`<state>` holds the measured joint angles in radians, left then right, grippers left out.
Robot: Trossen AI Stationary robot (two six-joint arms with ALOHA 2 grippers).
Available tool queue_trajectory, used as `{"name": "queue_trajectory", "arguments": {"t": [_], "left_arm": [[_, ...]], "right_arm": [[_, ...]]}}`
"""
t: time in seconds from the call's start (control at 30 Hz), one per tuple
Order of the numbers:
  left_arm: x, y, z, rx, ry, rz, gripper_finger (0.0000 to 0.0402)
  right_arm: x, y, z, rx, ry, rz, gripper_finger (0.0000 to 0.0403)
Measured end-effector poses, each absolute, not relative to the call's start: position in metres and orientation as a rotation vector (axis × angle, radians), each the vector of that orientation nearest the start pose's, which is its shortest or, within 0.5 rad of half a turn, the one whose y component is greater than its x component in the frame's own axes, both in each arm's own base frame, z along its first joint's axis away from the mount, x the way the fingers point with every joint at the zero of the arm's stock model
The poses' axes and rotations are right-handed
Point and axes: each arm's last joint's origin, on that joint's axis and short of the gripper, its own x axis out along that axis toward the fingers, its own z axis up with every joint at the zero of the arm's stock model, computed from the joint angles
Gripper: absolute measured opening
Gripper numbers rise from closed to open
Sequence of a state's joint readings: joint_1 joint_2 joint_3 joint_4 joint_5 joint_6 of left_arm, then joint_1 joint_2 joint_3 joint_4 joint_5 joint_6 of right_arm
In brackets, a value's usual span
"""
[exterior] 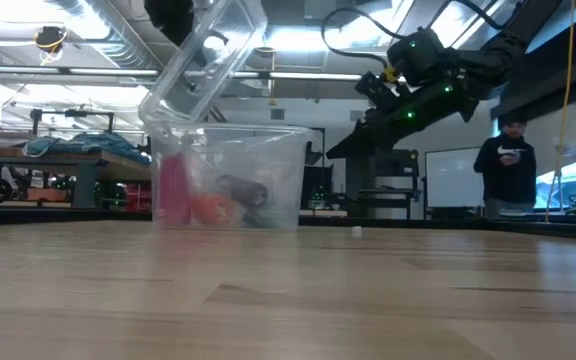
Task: Roll bandage
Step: Close the transparent bin
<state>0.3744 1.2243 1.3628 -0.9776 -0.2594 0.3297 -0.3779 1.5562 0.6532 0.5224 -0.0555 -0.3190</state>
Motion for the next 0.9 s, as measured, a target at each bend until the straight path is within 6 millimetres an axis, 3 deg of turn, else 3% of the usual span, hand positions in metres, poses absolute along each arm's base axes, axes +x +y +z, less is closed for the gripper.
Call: {"name": "queue_trajectory", "arguments": {"t": [0.47, 0.67, 0.9], "left_arm": [[0.275, 0.116, 0.323, 0.223, 1.037, 0.42, 0.0031], [0.296, 0.124, 0.296, 0.212, 1.106, 0.397, 0.0031], [0.31, 0.128, 0.283, 0.219, 1.106, 0.398, 0.0031]], "right_arm": [[0.283, -0.111, 0.174, -0.197, 0.445, -0.255, 0.0153], [0.282, -0.11, 0.172, -0.194, 0.46, -0.252, 0.0153], [0.282, -0.11, 0.171, -0.188, 0.476, -0.25, 0.0153]]}}
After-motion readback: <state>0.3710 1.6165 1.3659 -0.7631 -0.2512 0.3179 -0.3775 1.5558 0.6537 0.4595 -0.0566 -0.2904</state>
